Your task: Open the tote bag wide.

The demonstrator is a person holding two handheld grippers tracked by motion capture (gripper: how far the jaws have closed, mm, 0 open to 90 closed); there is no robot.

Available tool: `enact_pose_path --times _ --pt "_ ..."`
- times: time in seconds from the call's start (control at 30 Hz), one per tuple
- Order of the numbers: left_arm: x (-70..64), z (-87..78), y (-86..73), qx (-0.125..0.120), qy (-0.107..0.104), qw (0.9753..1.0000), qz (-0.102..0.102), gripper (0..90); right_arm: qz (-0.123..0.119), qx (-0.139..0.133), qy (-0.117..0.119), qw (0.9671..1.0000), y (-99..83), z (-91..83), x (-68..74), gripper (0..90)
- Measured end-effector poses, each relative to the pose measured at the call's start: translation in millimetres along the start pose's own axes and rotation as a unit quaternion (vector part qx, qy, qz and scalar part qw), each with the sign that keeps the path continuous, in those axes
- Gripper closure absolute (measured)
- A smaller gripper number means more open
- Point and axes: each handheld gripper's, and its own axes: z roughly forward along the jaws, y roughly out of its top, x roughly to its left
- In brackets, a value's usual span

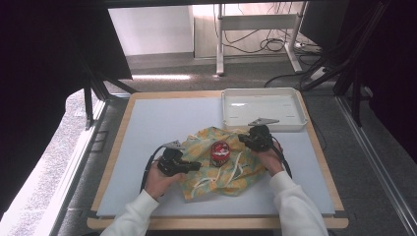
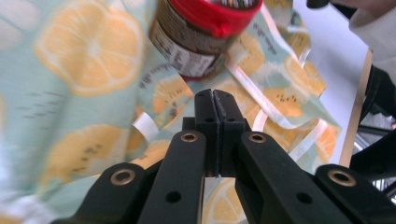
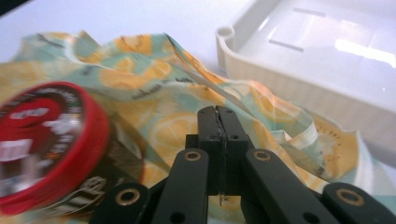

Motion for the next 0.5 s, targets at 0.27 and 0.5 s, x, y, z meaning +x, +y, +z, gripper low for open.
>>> enact_pose_path --times 0.27,0.5 --pt "8.1 -18.3 1.7 -0.025 0.027 0.9993 -0.004 90.0 -0.015 -0.016 0.013 0.9997 -2.7 -26.2 9.2 88.9" --pt "12.1 -30.7 2.8 -0.038 0.054 0.9978 0.0 89.9 -0.017 -0.018 0.018 0.9995 -11.1 -40.8 12.2 88.9"
